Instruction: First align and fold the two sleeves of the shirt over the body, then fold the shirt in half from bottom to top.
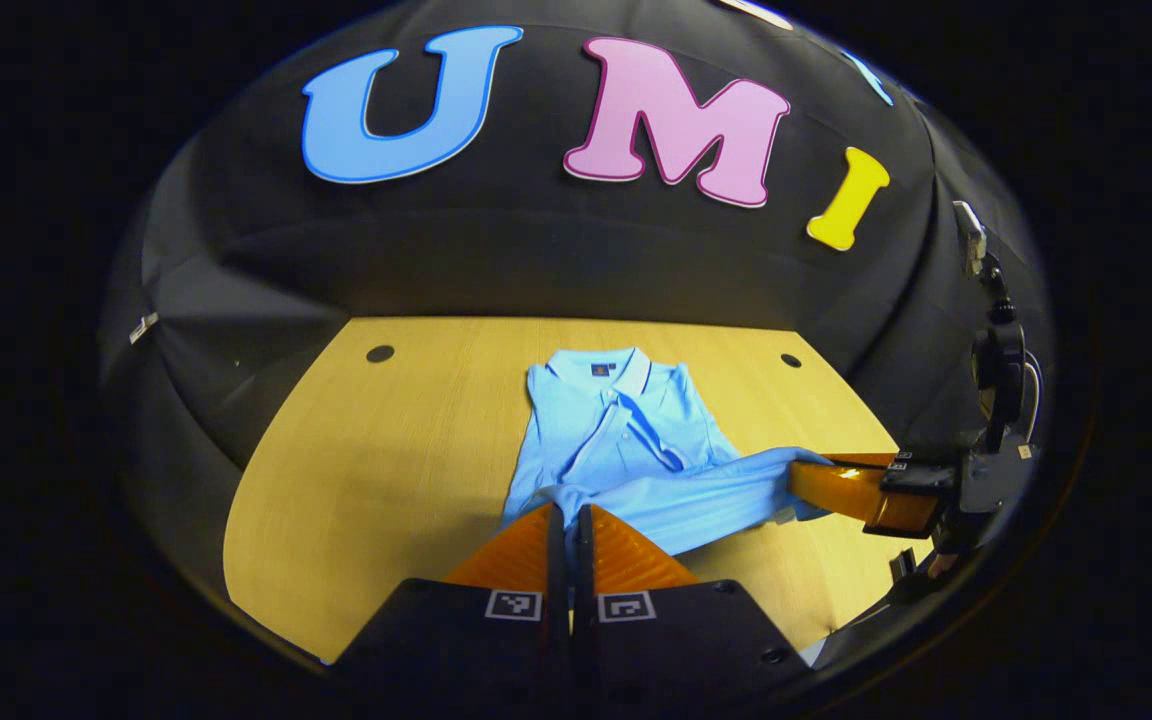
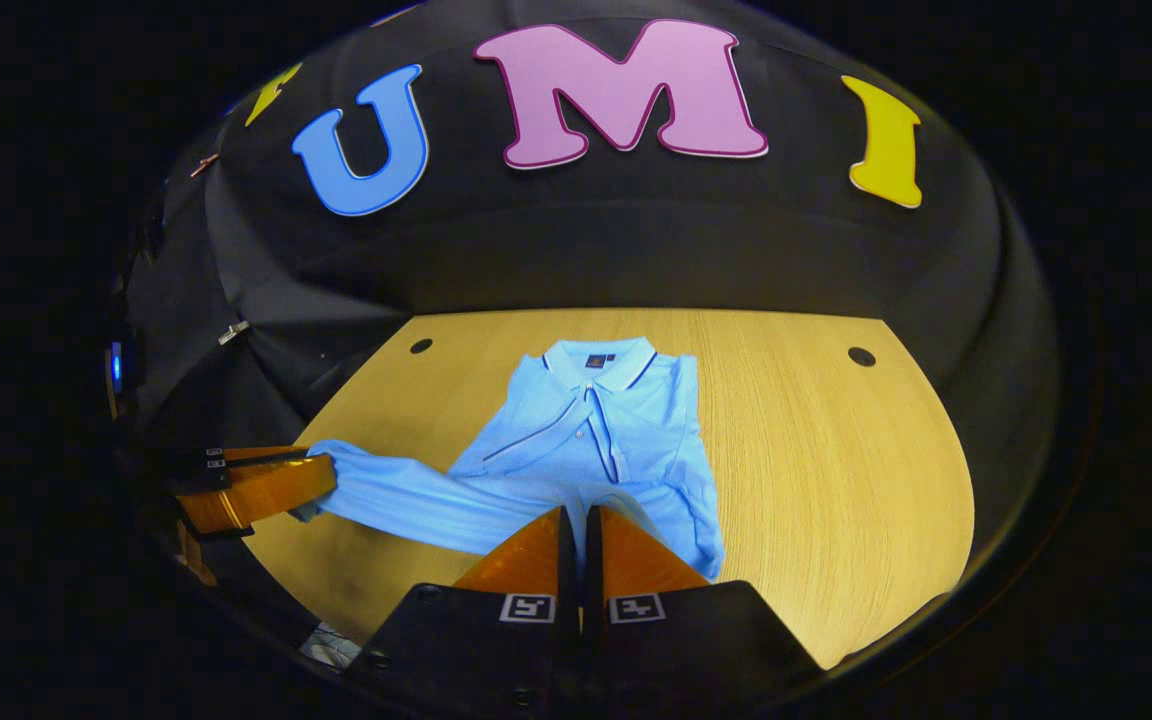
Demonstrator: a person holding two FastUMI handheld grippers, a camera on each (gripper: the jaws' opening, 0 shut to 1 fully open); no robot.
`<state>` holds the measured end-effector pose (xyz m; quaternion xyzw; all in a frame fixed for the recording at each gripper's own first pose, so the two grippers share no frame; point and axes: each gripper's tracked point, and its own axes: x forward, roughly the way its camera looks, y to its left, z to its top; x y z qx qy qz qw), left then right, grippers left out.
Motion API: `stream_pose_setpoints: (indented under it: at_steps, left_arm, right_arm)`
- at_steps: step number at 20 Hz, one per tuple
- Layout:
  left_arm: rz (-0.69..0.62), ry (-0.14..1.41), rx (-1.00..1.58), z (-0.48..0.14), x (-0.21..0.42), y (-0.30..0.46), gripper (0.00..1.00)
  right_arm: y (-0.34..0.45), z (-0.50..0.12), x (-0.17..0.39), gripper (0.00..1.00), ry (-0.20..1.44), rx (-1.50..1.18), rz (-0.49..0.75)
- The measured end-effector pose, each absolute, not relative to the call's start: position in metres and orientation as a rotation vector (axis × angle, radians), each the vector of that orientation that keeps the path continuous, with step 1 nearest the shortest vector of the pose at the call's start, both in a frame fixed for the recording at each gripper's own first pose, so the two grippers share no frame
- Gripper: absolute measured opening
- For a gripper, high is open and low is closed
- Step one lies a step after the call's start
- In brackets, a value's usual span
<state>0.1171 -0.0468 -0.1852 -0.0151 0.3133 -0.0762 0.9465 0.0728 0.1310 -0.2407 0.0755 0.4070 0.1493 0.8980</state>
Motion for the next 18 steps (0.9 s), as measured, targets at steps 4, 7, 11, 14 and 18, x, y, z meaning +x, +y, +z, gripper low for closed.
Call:
stream_pose_setpoints:
  at_steps: [4,7,11,14,18]
  left_arm:
    - [-0.158,0.594,-0.021,-0.164,0.172,-0.057,0.06]
    - [-0.153,0.576,0.009,-0.161,0.216,-0.059,0.06]
    - [-0.138,0.549,0.003,-0.170,0.283,-0.056,0.06]
    - [-0.128,0.521,0.000,-0.188,0.331,-0.051,0.06]
    - [-0.135,0.515,0.030,-0.227,0.385,-0.046,0.11]
  right_arm:
    - [0.133,-0.237,0.129,0.09,0.799,0.167,0.328]
    - [0.129,-0.234,0.180,0.05,0.766,0.141,0.340]
    - [0.135,-0.253,0.243,0.05,0.742,0.177,0.342]
    - [0.137,-0.273,0.289,0.05,0.715,0.170,0.336]
    - [0.139,-0.310,0.334,0.05,0.702,0.159,0.326]
